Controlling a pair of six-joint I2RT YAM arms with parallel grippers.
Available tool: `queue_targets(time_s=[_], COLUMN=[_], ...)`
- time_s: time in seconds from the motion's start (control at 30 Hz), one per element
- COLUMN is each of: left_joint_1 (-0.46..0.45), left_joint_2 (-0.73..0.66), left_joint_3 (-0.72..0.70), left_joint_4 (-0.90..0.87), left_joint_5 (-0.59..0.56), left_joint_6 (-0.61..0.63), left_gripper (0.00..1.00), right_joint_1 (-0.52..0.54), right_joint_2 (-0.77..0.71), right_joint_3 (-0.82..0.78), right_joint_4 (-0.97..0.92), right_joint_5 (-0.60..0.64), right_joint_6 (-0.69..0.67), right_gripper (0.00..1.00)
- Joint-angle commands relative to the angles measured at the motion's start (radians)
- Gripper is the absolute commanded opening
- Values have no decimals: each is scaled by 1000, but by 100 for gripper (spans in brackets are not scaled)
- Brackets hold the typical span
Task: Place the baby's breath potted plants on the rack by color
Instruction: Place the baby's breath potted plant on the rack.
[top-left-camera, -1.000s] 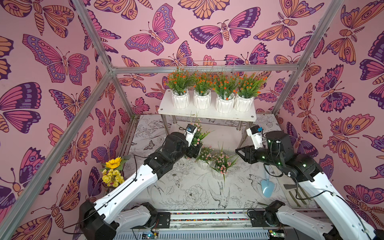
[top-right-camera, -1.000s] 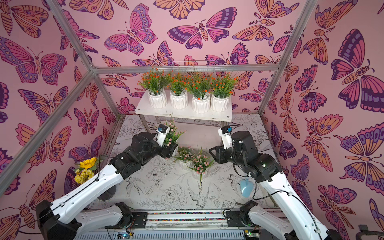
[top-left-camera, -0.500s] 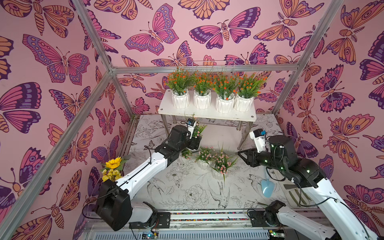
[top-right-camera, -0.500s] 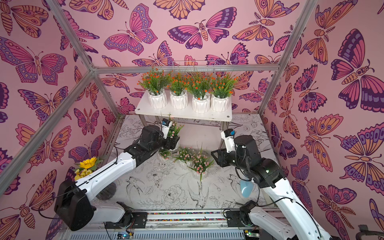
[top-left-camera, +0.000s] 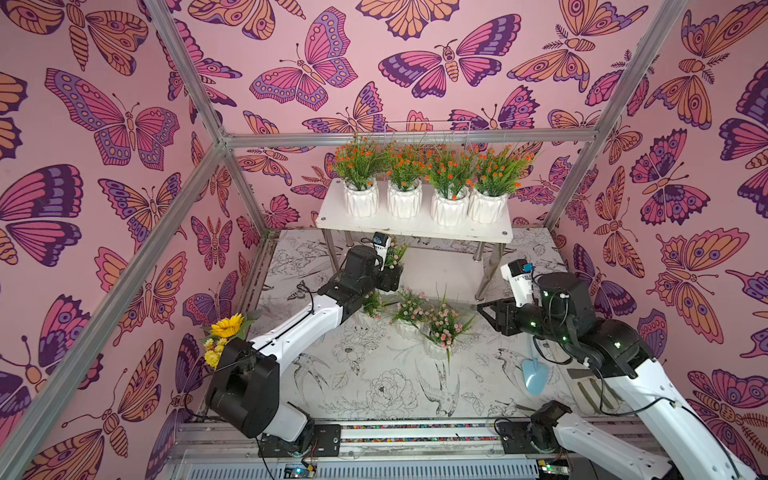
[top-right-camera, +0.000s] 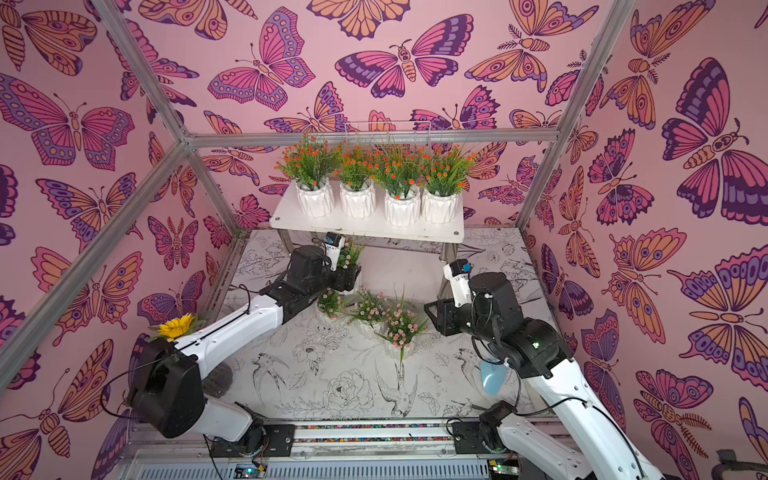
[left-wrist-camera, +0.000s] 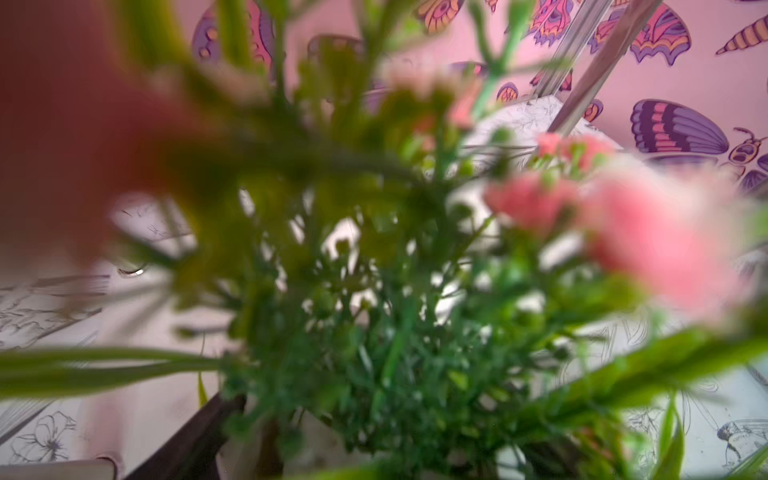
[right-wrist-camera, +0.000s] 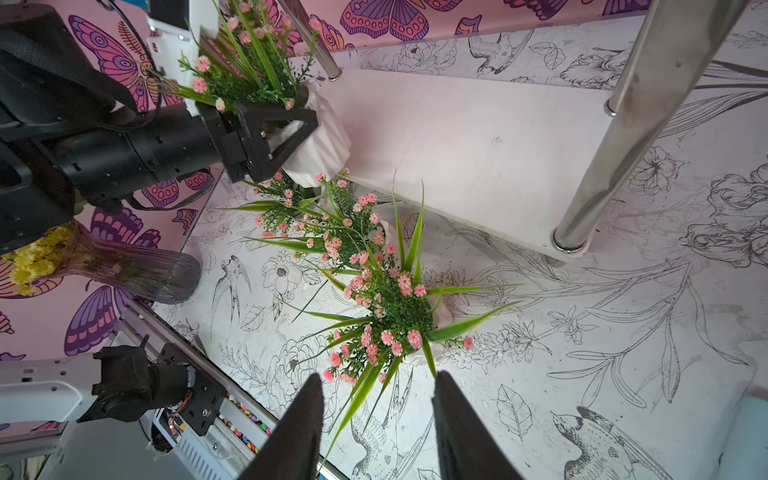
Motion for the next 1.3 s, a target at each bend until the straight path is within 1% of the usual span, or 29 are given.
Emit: queue_targets(time_s=[0.0, 0.2, 0.4, 0.5, 0.67, 0.97, 1.27], left_joint_1=[16, 25, 49, 58, 74, 122, 134], left_joint_2=[17, 66, 108, 119, 145, 217, 285], left_joint_3=[52, 70, 65, 42, 5, 22, 55], left_joint_4=[97, 130, 174, 223, 317, 399, 413], left_joint_5=[-8, -63, -61, -61, -90, -93, -142], left_joint_6=[-35, -42, -62, -61, -39, -21, 23], left_gripper=[67, 67, 66, 66, 67, 67, 68], right_joint_1=[-5, -5, -6, -6, -6, -6, -6], right_joint_2=[-12, -27, -33, -33, -32, -32, -29], right_joint_3=[-8, -9, -9, -11, -17, -28, -27], right_joint_4=[-26, -29, -34, -34, -28, -23, -21], right_joint_5=[27, 32, 38, 39, 37, 36, 37], right_joint_6=[-6, -8, -10, -12, -15, -14, -18], right_gripper=[45, 45, 45, 45, 45, 45, 46])
